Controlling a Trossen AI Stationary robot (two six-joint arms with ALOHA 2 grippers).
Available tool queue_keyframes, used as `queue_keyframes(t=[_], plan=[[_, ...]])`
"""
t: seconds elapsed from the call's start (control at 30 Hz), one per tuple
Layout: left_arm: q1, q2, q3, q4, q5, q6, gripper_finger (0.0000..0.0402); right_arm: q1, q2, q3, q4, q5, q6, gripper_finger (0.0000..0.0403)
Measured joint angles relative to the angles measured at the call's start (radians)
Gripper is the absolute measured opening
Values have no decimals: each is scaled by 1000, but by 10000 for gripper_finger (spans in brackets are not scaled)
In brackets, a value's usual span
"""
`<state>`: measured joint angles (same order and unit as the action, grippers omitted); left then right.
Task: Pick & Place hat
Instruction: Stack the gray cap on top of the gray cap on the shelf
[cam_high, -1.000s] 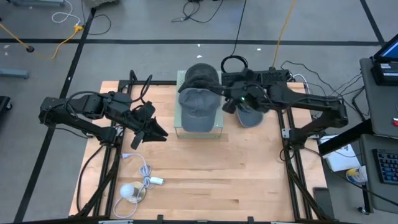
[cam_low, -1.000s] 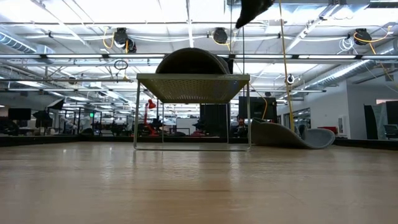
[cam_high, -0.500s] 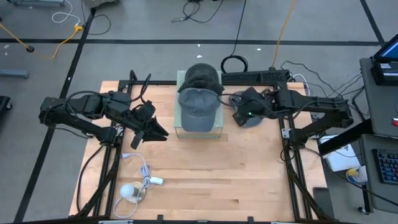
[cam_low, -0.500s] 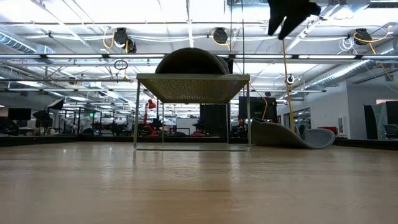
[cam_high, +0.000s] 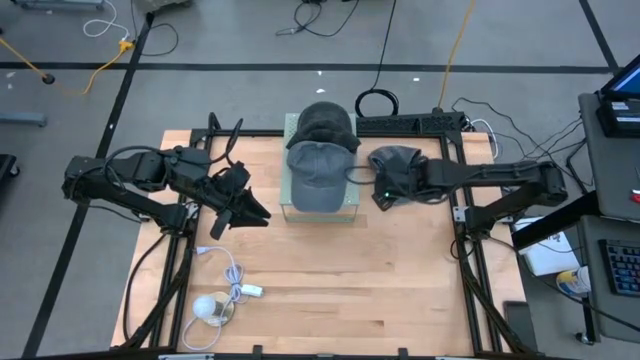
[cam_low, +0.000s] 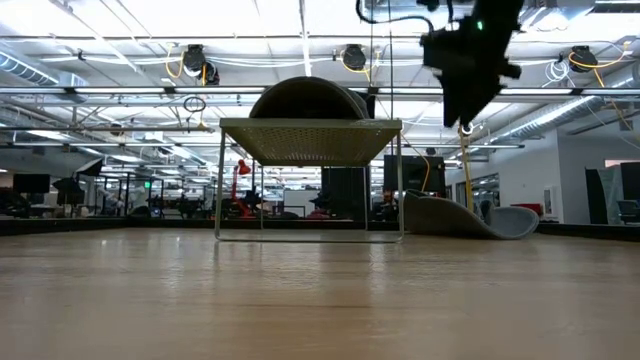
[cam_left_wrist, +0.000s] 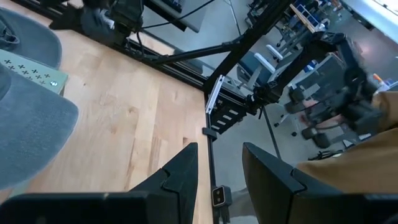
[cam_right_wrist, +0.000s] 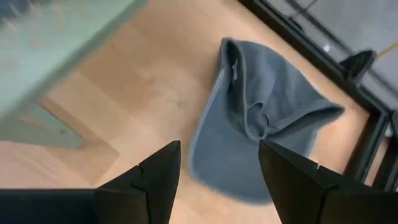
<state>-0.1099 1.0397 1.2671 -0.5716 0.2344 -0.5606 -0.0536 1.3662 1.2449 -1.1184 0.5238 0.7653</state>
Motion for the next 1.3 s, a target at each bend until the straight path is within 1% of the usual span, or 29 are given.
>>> queue_keyframes(t=[0.07,0.17,0.27,0.4,0.53,0.57,0.67,0.7,0.77,0.87,1.0,1.2,1.3], plan=[[0,0,0,0,0,-9,127,0,-8,-79,85,14,-39,212],[0,0,0,0,0,-20,127,0,-25,-205,242,3,-68,212],[0,0,0,0,0,-29,127,3,-50,-332,398,3,-75,212],[0,0,0,0,0,-32,127,3,-73,-475,557,6,-81,212],[0,0,0,0,-17,-37,127,9,-73,-575,714,39,-199,212],[0,0,0,0,-20,-38,127,12,-73,-594,755,64,-234,212],[0,0,0,0,-25,-51,127,28,-73,-644,846,168,-307,212],[0,0,0,0,-26,-51,127,29,-73,-659,871,185,-329,212],[0,0,0,0,-25,-54,127,27,-72,-682,916,154,-354,212],[0,0,0,0,-25,-58,127,22,-71,-706,955,111,-343,212],[5,0,0,0,-26,-50,127,18,-61,-721,981,159,-350,212],[38,0,0,2,-26,-51,127,-13,9,-721,1041,134,-360,212],[51,0,0,7,-18,-54,127,-12,40,-722,1037,178,-359,212]])
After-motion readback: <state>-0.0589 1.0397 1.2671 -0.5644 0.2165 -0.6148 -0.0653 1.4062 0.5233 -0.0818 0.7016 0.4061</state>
